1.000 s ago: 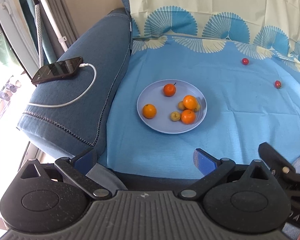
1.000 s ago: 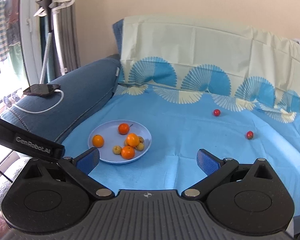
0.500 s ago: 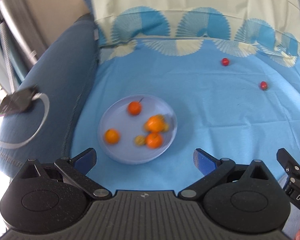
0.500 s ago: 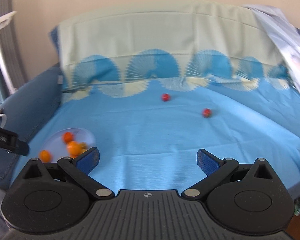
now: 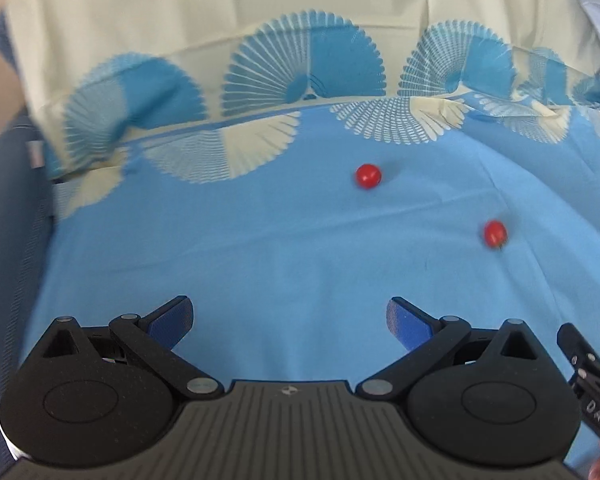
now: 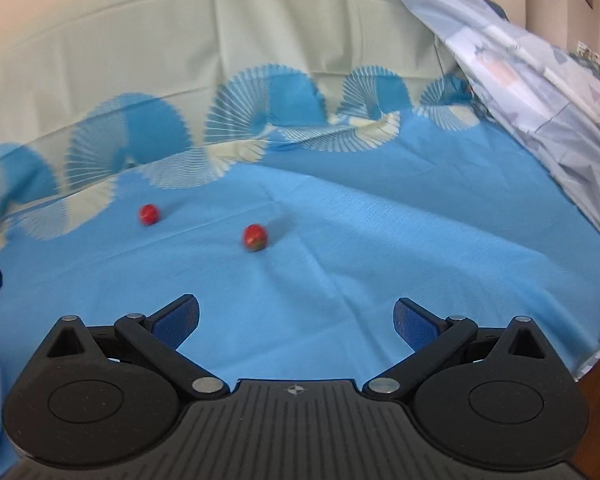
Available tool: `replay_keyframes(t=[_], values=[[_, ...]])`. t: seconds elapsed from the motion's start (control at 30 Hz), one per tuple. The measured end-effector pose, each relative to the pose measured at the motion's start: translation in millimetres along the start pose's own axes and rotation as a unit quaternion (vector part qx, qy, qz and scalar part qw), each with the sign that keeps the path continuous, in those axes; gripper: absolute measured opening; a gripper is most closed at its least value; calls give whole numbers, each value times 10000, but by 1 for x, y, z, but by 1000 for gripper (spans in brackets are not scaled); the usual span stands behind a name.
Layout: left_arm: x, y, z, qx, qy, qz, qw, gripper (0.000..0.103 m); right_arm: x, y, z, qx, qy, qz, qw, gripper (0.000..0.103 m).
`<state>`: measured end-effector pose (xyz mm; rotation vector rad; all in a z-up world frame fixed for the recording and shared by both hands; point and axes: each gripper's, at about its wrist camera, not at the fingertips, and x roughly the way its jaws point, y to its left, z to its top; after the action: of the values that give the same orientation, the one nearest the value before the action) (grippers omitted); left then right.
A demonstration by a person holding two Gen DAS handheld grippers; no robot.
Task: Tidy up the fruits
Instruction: 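Move both open tools toward the two red cherry tomatoes on the sheet, then close the left tool on a red cherry tomato while the right tool grasps the other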
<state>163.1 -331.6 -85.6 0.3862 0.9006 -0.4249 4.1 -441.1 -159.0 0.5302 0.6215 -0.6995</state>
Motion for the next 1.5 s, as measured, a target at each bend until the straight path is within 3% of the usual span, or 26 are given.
replay_keyframes(t=[0.23, 0.43, 0.47, 0.53, 0.67, 1.5], values=[[108, -35, 56, 192, -30, -93, 9998, 103, 122, 22, 27, -257, 249, 138, 9993, 102], [183, -58, 84, 415, 94, -101, 9990, 103, 194, 37, 36, -486, 436, 115, 9978, 102], [194, -62, 87, 471, 113, -134, 9987, 103, 199, 40, 33, -638, 314, 4, 9975, 103], [202, -60, 91, 384, -56, -388, 9985, 103, 198, 47, 23, -914, -59, -81, 9958, 102], [213, -49, 92, 185, -67, -734, 9971, 103, 199, 40, 25, -740, -29, 47, 9972, 103], [216, -51, 92, 281, -150, -723, 9969, 103, 197, 41, 24, -763, -64, 28, 9971, 103]])
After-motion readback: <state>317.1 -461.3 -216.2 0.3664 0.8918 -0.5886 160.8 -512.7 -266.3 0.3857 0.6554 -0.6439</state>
